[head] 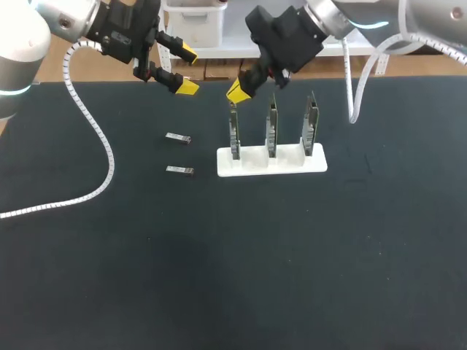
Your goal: Pick up the optical module with the left hand, and insert it into the network port with the right hand.
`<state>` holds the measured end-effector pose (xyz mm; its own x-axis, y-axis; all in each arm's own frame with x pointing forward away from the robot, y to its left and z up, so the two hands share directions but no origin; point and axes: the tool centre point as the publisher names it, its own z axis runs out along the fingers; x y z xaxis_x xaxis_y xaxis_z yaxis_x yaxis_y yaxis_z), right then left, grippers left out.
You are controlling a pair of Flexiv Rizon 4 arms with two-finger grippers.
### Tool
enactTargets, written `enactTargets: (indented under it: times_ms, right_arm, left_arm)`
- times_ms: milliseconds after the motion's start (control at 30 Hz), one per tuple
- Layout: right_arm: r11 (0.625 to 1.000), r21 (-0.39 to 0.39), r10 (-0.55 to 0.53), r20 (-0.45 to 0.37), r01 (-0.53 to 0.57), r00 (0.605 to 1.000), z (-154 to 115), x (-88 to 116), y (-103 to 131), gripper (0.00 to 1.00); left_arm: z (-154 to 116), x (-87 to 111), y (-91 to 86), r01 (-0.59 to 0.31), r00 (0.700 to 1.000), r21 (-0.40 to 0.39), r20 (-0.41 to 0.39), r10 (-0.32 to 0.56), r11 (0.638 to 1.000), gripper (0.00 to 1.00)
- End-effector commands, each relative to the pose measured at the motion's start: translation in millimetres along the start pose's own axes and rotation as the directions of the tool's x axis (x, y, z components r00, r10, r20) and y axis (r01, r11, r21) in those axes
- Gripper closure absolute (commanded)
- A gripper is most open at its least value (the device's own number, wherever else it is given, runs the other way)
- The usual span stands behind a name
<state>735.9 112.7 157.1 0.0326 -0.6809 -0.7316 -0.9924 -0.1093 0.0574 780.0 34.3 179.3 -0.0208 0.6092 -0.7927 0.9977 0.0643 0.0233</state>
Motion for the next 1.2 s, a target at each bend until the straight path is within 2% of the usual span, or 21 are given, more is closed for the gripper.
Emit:
enactTargets:
  times_ms: [33, 500, 800, 1200]
  right_arm:
    - [1.0, -0.002, 0.014, 0.006, -0.014, 1.0, 2.3, 4.7, -0.6, 1.0]
    - [1.0, -0.003, 0.019, 0.019, -0.019, 1.0, 4.0, 6.4, 3.4, 1.0]
    - [1.0, 0.003, 0.003, 0.008, -0.003, 1.0, -0.4, 2.3, 0.3, 1.0]
    - [1.0, -0.013, 0.016, 0.01, -0.016, 1.0, 4.2, 7.9, -4.1, 1.0]
  left_arm:
    - [-0.5, -1.5, 0.8, 0.003, 1.0, 0.003, -0.007, -0.003, 1.0, 0.0]
    - [-0.5, -1.5, 0.8, 0.003, 1.0, 0.003, -0.007, -0.003, 1.0, 0.0]
    - [-0.5, -1.5, 0.8, 0.003, 1.0, 0.003, -0.007, -0.003, 1.0, 0.0]
    - [-0.5, -1.5, 0.8, 0.003, 1.0, 0.003, -0.007, -0.003, 1.0, 0.0]
